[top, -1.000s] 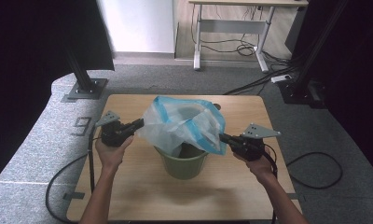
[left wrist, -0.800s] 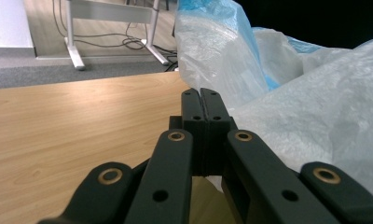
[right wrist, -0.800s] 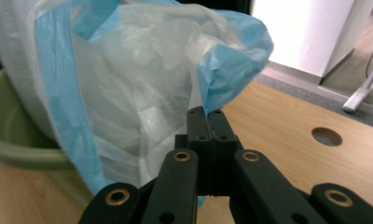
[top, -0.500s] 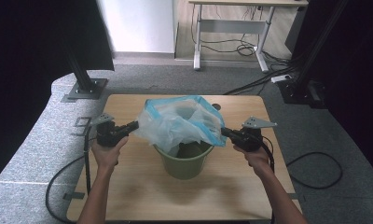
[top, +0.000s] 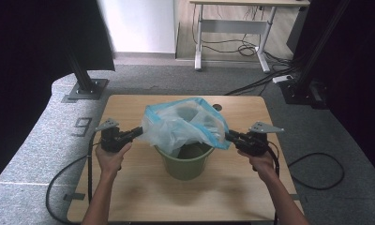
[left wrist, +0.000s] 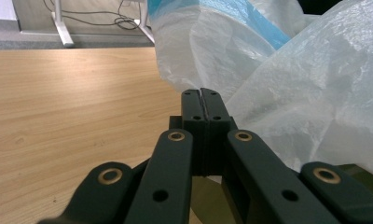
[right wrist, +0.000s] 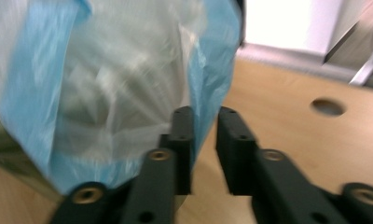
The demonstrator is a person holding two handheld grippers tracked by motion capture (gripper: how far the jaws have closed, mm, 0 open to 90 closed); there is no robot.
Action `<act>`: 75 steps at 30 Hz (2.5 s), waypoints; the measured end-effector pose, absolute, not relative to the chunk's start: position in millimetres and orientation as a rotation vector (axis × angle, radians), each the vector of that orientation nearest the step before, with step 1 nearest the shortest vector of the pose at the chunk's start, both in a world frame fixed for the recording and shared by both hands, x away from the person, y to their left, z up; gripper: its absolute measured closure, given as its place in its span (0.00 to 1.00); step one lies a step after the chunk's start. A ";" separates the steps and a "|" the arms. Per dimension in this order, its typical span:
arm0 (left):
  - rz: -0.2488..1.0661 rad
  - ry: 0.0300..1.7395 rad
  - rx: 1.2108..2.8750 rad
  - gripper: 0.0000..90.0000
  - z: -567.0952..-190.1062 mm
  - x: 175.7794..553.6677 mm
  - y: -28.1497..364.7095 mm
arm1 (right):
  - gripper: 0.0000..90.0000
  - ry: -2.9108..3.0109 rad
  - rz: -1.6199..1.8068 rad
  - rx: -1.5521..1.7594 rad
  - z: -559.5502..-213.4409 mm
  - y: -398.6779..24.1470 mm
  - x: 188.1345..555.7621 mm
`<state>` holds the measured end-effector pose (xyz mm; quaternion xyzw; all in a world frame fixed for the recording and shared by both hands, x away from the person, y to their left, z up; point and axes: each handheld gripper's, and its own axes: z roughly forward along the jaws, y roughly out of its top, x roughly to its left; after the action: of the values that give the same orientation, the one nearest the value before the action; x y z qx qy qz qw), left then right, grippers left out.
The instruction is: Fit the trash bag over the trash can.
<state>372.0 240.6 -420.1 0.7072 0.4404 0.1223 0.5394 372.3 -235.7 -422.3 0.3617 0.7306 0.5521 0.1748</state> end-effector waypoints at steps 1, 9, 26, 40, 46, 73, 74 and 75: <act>0.291 1.044 1.680 1.00 -419.4 371.5 240.5 | 0.75 2.039 1.580 1.022 -416.1 -239.7 370.0; 0.290 1.032 1.678 1.00 -414.9 369.8 238.3 | 0.62 2.035 1.654 0.921 -378.7 -229.7 354.7; 0.295 1.022 1.678 1.00 -410.7 368.7 239.2 | 0.78 2.219 1.571 0.801 -381.7 -171.3 357.4; 0.298 0.988 1.680 1.00 -406.8 359.9 240.9 | 0.98 2.203 1.707 0.583 -380.8 -186.2 315.0; 0.306 0.974 1.693 1.00 -406.4 350.0 243.0 | 0.98 2.270 1.774 0.516 -397.4 -189.3 292.3; 0.210 0.973 1.740 1.00 -442.6 340.4 246.7 | 0.98 2.497 1.732 0.525 -484.3 -175.7 297.3; 0.203 0.979 1.740 1.00 -444.1 341.4 246.7 | 0.98 2.499 1.724 0.532 -486.7 -176.0 298.0; 0.199 0.987 1.741 1.00 -445.5 342.6 246.2 | 0.98 2.501 1.709 0.536 -489.1 -176.5 299.0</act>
<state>342.6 246.2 -445.5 0.7309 0.4144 0.0837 0.5357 299.0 -176.5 -489.1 0.1743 0.8126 0.5552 0.0330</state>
